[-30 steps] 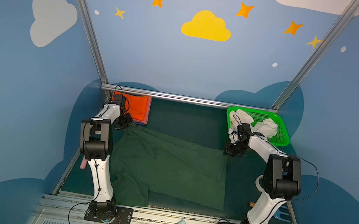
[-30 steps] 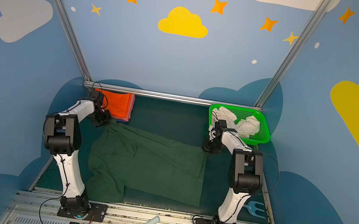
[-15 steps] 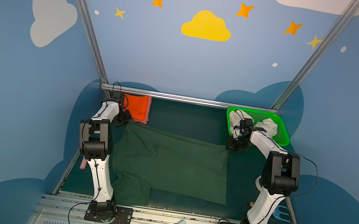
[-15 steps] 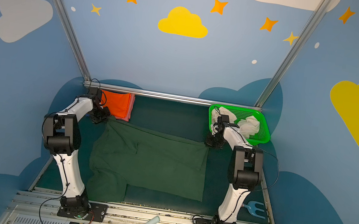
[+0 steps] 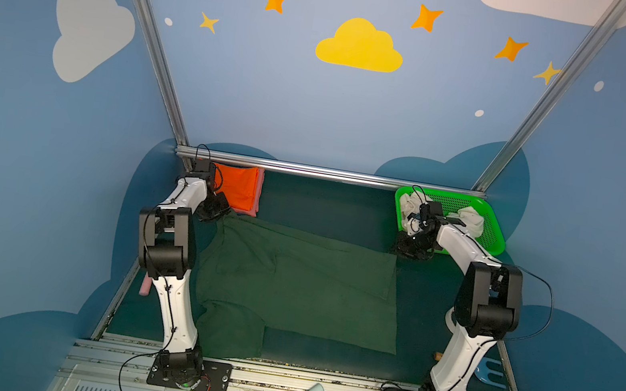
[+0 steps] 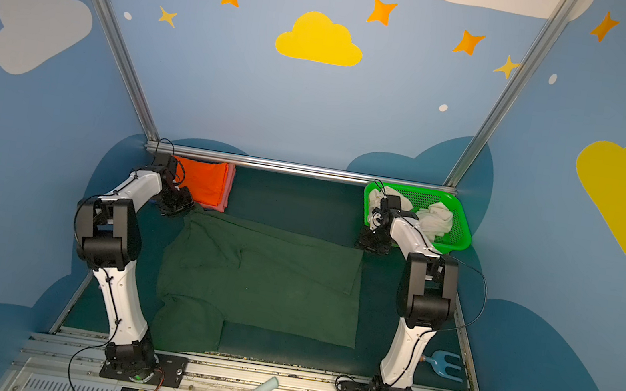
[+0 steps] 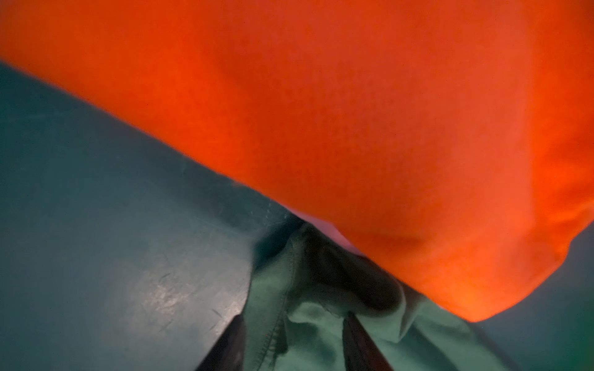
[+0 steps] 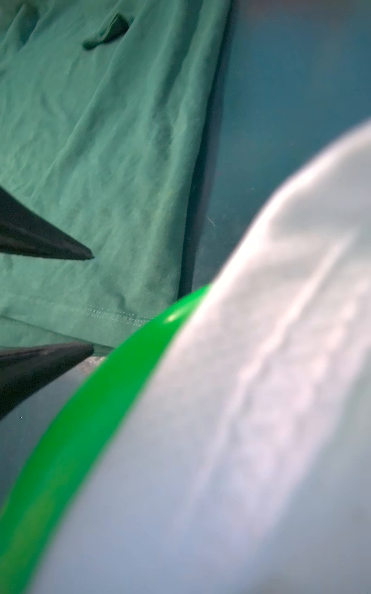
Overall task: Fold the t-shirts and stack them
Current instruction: 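Pull the basket-side corner farther from the robot with the right gripper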
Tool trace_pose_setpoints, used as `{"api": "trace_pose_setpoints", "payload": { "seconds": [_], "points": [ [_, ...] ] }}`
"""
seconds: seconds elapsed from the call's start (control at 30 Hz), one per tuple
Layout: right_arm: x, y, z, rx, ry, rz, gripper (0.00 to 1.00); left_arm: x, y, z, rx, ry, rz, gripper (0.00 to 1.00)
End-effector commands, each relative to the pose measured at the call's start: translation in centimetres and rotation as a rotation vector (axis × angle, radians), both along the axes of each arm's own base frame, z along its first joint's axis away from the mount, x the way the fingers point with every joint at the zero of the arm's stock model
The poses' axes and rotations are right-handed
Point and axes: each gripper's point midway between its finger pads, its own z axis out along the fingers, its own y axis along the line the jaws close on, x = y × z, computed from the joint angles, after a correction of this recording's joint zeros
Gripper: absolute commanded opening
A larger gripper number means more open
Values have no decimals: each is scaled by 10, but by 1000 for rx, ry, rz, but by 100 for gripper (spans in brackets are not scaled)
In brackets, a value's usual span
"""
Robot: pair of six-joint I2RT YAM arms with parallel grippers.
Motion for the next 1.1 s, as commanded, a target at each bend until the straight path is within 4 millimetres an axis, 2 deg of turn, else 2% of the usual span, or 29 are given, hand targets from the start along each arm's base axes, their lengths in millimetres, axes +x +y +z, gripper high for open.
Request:
{"api": "trace_pose_setpoints", "payload": {
  "seconds": [0.0,0.17,0.23,0.4,0.5,0.53,0.6,0.67,0.73,0.77,1.07],
  "points": [
    [-4,0,23,6,-35,11,50,-1,1,16,-2,-38,9,61],
    [-17,8,36,30,-58,20,50,-12,-4,30,-5,-65,18,61],
    [-26,17,38,46,-59,28,46,-19,-8,31,-4,-64,32,55],
    [-47,52,23,88,-23,86,21,-37,-36,18,-10,-18,0,32],
    [-56,72,0,91,27,114,3,-41,-53,2,-16,15,-34,19],
    [-57,77,-6,91,43,118,0,-42,-58,-5,-24,28,-42,16],
    [-59,86,-24,94,89,124,0,-43,-64,-20,-37,68,-55,11],
    [-57,91,-39,87,118,123,0,-44,-65,-33,-41,95,-53,10],
    [-55,92,-51,66,146,113,13,-44,-64,-43,-42,115,-50,10],
    [-54,92,-57,51,158,110,14,-44,-64,-48,-43,125,-49,11],
    [-24,82,-83,-73,182,60,16,-26,-65,-77,-73,160,-34,12]
  ]
}}
